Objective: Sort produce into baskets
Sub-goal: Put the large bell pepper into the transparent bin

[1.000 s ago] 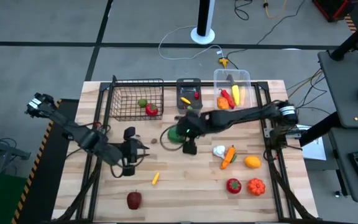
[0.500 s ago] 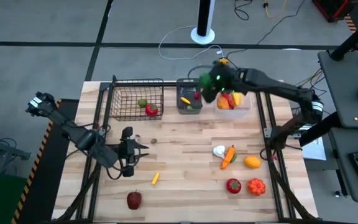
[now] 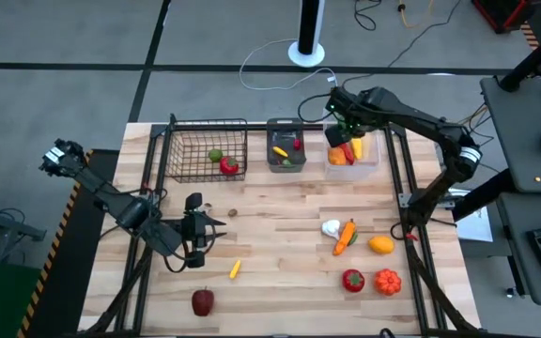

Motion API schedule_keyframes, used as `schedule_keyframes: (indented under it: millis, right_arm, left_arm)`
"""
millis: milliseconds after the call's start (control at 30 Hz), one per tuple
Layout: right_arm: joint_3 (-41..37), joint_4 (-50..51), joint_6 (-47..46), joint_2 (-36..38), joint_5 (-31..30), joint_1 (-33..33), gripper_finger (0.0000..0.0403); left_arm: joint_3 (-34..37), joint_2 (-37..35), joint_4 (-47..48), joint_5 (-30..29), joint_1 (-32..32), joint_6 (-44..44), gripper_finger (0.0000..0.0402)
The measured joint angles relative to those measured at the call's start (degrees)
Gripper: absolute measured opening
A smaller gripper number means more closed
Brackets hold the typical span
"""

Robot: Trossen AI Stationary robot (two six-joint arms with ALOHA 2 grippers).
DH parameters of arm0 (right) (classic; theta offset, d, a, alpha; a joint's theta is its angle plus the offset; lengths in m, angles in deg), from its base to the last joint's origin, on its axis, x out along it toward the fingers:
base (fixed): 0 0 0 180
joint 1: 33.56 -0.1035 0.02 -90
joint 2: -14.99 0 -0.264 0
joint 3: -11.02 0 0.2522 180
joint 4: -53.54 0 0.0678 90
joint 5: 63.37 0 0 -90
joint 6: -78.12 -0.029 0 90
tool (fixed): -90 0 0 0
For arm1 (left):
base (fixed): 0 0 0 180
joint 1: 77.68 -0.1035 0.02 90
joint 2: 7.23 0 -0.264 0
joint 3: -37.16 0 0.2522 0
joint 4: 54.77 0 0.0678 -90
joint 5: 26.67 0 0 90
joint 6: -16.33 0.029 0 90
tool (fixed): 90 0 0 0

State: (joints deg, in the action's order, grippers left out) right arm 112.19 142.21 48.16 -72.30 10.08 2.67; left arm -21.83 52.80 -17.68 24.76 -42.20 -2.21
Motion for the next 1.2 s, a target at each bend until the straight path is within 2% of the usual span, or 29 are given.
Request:
schedule_keyframes:
  millis: [133,367,667,967,1200]
  right_arm:
    - [-0.06,0.76,1.57,-2.15,0.75,0.55,0.0271]
    - [-0.08,5.77,8.37,-4.65,9.27,4.57,0.0272]
    - [-0.08,6.82,13.64,-6.8,11.78,9.95,0.0274]
    - [-0.08,3.55,14.63,-11.65,12.07,10.58,0.0276]
    - [-0.08,1.68,15.08,-12.63,12.04,10.58,0.0276]
  left_arm:
    - [0.02,0.0,0.0,-0.02,0.0,-0.02,0.0094]
    - [0.04,0.0,0.02,0.0,0.0,-0.02,0.0094]
    - [0.04,0.23,0.04,0.0,0.0,-0.02,0.0094]
    - [0.04,1.42,0.04,-0.02,-0.02,-0.02,0.0094]
    - [0.04,1.51,0.04,-0.02,-0.04,-0.02,0.0094]
